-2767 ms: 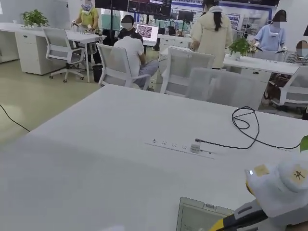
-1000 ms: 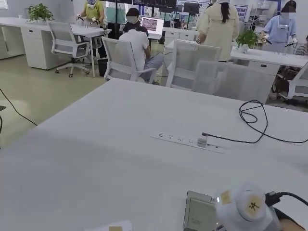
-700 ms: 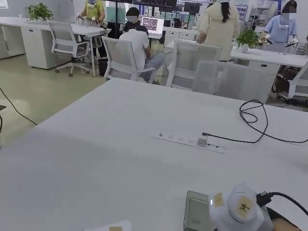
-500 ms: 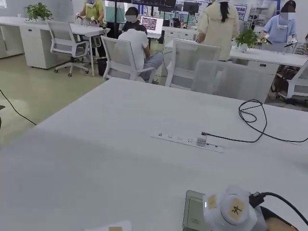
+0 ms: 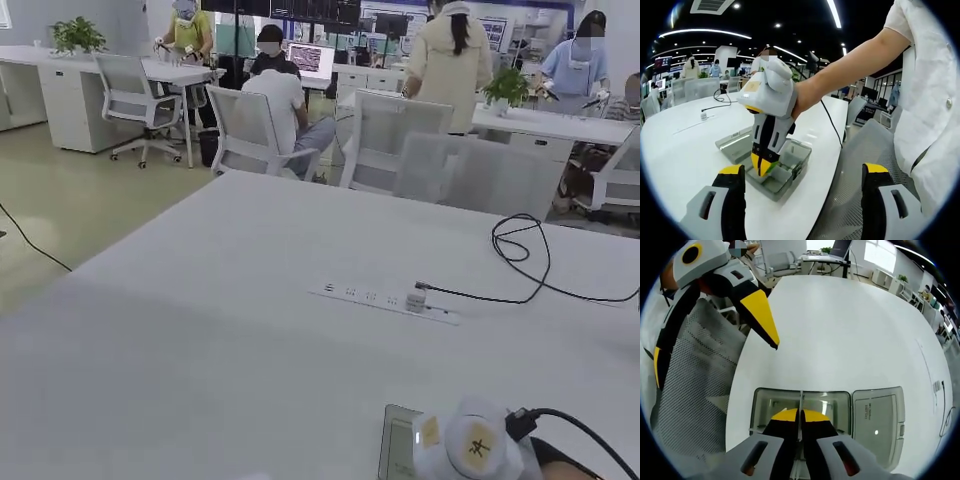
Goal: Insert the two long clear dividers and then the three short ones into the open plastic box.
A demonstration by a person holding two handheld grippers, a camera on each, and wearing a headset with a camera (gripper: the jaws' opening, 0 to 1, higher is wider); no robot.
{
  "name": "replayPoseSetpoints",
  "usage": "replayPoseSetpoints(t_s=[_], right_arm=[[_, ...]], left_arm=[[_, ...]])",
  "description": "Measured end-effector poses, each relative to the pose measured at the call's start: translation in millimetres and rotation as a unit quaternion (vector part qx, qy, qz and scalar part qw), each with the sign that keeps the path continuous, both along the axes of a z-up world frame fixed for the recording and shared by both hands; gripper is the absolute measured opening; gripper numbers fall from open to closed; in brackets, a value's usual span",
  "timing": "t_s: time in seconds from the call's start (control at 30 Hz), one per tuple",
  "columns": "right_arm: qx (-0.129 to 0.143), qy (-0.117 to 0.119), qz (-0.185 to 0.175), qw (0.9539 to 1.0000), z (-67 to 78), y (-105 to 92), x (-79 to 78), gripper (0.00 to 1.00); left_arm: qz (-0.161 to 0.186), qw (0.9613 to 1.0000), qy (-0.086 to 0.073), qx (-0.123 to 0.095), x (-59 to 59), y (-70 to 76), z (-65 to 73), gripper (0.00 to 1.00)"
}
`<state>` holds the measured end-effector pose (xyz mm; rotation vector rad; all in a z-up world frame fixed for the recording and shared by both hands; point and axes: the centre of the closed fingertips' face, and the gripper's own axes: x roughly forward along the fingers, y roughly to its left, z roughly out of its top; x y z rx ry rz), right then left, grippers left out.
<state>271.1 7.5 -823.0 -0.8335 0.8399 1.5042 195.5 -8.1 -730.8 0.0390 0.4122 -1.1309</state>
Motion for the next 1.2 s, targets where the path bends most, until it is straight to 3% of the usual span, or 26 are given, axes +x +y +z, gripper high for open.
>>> replayPoseSetpoints(t_s=[0.2,0.5,0.63,0.83,1.0,1.2], right_arm=[[0.017,0.006,-0.019,0.9997,6.1,-0.5,0.3,0.09],[0.087,0.025,-0.069,0.9935,43.9,-9.1,6.1,0.21],[0.104,0.022,-0.08,0.9911,59.9,-25.0,5.8,0.27],[0.113,0.018,-0.098,0.9885,71.3,-54.5,3.7,0.34],[0.113,0.018,-0.115,0.9868,74.6,-80.7,0.3,0.42],[0.099,0.013,-0.135,0.9858,72.2,-117.0,-2.2,0.44]], left_arm=[[0.001,1.0,0.0,0.005,0.3,2.1,-1.1,1.0],[0.002,0.9999,0.001,0.016,1.8,8.0,-4.8,1.0],[0.0,0.9997,0.003,0.022,1.4,11.2,-7.6,1.0],[0.002,0.9997,0.005,0.025,2.2,13.8,-9.0,1.0],[0.004,0.9997,0.006,0.025,1.5,15.1,-8.7,1.0],[0.009,0.9996,0.009,0.025,1.5,19.3,-8.1,1.0]])
